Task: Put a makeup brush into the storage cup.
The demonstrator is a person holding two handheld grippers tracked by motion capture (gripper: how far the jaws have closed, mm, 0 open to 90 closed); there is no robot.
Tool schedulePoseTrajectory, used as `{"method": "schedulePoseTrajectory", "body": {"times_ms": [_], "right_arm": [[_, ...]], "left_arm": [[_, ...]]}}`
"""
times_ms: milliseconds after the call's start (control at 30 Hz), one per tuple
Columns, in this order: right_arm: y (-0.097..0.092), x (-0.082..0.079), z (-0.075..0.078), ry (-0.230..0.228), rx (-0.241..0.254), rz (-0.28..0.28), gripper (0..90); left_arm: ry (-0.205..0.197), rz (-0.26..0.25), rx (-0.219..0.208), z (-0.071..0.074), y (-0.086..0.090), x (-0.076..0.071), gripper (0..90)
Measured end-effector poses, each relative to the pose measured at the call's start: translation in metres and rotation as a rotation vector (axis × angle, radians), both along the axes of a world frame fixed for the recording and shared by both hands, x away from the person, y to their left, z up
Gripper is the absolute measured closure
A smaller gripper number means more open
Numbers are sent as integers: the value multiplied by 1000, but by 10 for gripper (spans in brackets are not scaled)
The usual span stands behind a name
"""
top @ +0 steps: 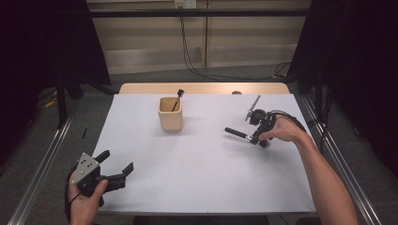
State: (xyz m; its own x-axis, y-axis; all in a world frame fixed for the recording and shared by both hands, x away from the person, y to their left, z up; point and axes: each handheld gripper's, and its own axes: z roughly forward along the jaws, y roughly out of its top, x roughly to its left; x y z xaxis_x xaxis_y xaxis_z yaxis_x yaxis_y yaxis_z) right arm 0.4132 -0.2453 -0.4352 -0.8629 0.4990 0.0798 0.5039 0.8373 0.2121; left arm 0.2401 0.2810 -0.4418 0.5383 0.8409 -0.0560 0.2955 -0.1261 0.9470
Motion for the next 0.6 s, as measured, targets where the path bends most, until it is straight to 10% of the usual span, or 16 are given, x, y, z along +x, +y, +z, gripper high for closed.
{"method": "schedulePoseTrajectory", "body": {"times_ms": [600], "right_arm": [[-12,-14,16,-140,202,-104,716]], "left_arm": [[2,-4,2,1,2,-1,29]]}}
